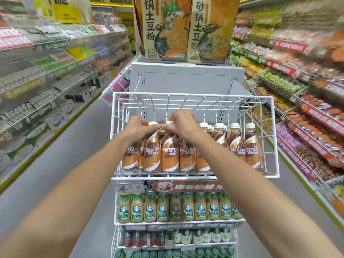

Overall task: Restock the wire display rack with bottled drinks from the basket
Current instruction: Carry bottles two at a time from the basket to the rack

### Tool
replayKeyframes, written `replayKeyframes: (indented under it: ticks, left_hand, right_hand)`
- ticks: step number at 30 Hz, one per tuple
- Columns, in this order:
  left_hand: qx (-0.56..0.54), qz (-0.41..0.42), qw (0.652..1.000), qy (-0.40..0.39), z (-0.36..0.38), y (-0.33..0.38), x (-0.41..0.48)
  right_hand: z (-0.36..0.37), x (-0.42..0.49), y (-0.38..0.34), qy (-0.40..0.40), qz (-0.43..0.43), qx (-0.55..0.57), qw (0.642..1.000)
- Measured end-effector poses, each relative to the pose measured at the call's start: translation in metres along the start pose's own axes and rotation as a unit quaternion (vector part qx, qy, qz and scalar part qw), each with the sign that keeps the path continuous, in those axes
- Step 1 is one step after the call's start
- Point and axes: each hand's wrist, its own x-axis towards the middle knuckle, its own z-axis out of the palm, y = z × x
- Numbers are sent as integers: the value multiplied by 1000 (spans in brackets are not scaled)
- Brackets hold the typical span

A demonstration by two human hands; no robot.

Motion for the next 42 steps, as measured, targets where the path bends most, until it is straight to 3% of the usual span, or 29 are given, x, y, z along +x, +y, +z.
replayKeyframes:
  ticks: [9, 13, 16, 20, 29, 36, 42]
  left_hand:
    - [15, 29, 999, 25, -5, 4, -12]
    - [103, 134, 985, 41, -20, 23, -26]
    - [244, 192, 950, 1, -28, 45, -35]
    - [407, 248, 874, -94, -6, 86, -54]
    - [401, 414, 790, -209, 181, 181, -125]
    - [354, 487, 742, -295, 366, 288, -235]
    - [308, 506, 705, -391, 525, 367, -363]
  right_hand:
    - [2, -8, 3, -2, 2, 35, 999]
    - [-19, -23, 10, 34, 8, 77, 996]
    - [-48, -41, 20, 52, 10, 44, 998]
    - [-80, -85, 47, -27, 4, -99, 995]
    - [-144, -276, 170, -67, 210, -162, 962]
    - [-217, -505, 286, -54, 418, -155, 893]
    - [-280, -712, 355, -69, 527, -170, 829]
